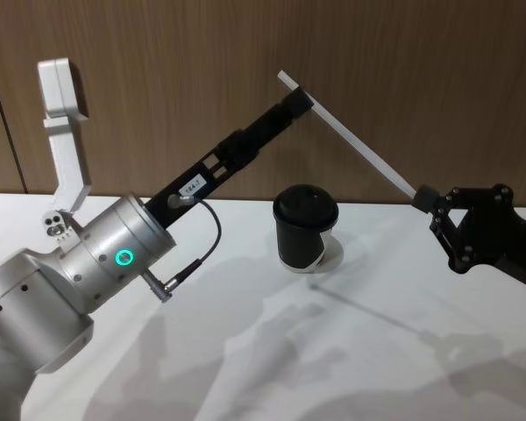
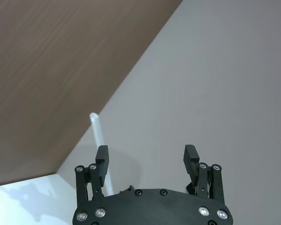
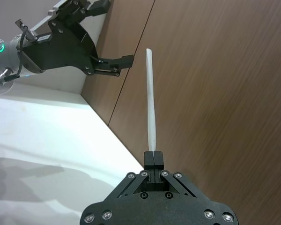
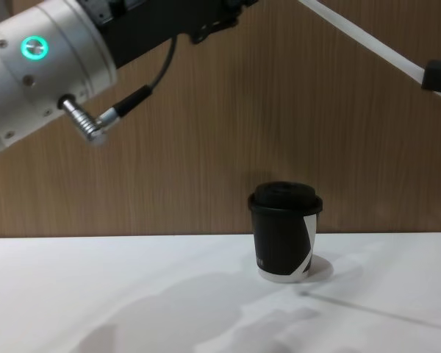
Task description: Pick up the straw with one hand, pass it to the other hand, and insert it into the cup.
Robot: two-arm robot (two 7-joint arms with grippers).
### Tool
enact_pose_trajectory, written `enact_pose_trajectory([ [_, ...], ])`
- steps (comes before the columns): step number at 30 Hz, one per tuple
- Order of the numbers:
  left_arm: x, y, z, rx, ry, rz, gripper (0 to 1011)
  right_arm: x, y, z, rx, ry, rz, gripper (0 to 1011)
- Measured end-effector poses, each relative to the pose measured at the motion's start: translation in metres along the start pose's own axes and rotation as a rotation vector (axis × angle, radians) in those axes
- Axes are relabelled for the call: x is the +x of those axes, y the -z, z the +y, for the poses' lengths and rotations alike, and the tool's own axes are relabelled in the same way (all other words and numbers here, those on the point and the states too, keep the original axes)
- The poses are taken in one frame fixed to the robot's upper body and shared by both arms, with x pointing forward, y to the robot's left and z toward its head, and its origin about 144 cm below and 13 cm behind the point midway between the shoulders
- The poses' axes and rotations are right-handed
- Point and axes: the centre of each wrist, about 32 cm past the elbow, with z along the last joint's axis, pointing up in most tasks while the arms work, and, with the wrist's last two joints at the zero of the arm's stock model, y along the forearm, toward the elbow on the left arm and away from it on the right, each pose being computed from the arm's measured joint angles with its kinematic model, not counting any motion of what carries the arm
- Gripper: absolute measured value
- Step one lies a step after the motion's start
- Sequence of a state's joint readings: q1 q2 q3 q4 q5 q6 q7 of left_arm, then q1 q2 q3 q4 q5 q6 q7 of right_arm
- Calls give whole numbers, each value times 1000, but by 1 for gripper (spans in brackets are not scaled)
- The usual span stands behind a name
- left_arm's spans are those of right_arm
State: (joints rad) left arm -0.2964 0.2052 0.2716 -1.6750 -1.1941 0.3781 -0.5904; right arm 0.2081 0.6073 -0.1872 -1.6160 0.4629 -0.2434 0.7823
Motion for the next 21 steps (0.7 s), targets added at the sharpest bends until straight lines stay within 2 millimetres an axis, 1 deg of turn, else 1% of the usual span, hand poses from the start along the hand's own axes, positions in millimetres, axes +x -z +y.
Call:
enact_pose_trajectory([
  [9, -3, 8, -15, -9, 28, 46, 1003, 0, 0, 0, 0, 0, 0, 2],
  [21, -4, 13, -21, -21, 10, 56, 1003, 0, 0, 0, 0, 0, 0, 2],
])
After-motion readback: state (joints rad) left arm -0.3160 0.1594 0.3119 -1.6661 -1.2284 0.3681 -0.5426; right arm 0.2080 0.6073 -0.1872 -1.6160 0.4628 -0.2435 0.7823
